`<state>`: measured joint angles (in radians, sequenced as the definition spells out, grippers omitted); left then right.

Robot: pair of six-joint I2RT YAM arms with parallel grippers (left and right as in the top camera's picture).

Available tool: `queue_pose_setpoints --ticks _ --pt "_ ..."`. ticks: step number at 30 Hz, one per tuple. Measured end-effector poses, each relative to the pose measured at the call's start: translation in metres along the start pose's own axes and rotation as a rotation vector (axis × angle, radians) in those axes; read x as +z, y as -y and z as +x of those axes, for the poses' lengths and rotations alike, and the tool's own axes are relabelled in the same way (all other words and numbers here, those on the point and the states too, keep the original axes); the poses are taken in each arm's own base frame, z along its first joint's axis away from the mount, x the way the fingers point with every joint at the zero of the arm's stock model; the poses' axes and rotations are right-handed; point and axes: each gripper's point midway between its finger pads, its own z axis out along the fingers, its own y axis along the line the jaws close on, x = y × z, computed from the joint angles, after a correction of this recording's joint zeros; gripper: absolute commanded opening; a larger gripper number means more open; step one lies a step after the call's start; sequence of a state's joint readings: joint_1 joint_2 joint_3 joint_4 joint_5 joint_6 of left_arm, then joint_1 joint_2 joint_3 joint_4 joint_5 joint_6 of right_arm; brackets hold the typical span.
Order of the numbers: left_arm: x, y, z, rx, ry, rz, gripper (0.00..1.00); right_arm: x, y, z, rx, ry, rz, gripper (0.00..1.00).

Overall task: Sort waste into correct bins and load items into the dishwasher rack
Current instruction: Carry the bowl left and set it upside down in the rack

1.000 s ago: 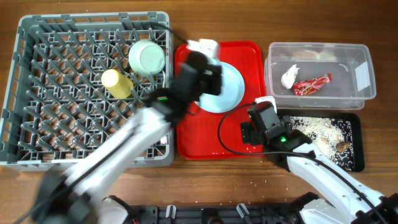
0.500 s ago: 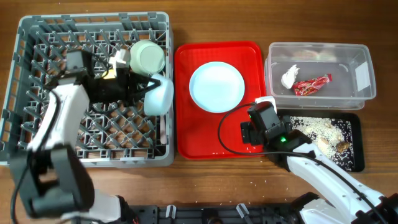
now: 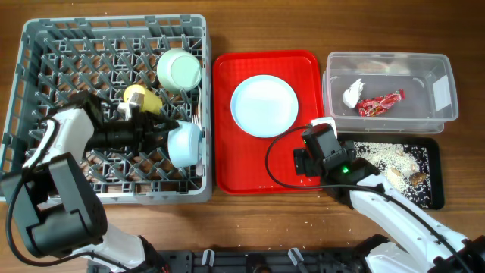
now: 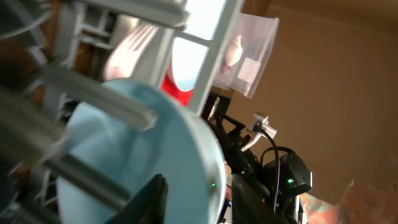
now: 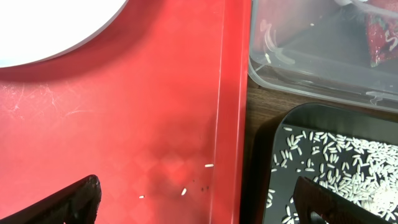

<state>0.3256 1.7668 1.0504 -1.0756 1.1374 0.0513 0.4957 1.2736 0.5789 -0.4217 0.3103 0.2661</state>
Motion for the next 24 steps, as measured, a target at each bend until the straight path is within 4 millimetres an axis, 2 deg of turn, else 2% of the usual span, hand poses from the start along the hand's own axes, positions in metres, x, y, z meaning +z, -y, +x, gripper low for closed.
queue_pose_setpoints --ticks 3,5,6,7,10,12,15,20,24 --pt "-0.013 -0.006 -0.001 -0.040 0.030 -0.022 0.45 0.000 0.000 0.000 0.000 0.000 0.000 1.00" --pt "-0.031 0.005 -0.006 0.003 0.097 -0.036 0.46 0.000 0.000 0.000 0.000 0.000 0.000 1.00" --pt "-0.043 0.015 -0.005 0.048 0.145 -0.058 0.42 0.000 0.000 0.000 0.000 0.000 0.000 1.00" --pt "-0.051 0.025 -0.002 0.086 0.185 -0.079 0.06 0.000 0.000 0.000 0.000 0.000 0.000 1.00" --pt "-0.064 0.057 0.023 0.222 0.266 -0.136 0.04 0.000 0.000 0.000 0.000 0.000 0.000 1.00" --pt "-0.054 0.073 0.046 0.331 0.261 -0.202 0.04 0.000 0.000 0.000 0.000 0.000 0.000 1.00" --pt "-0.016 0.070 0.070 0.412 0.170 -0.380 0.04 0.000 0.000 0.000 0.000 0.000 0.000 1.00" --pt "0.029 0.047 0.063 0.450 0.179 -0.666 0.04 0.000 0.000 0.000 0.000 0.000 0.000 1.00" --pt "0.047 0.031 0.050 0.446 0.185 -0.771 0.04 0.000 0.000 0.000 0.000 0.000 0.000 1.00"
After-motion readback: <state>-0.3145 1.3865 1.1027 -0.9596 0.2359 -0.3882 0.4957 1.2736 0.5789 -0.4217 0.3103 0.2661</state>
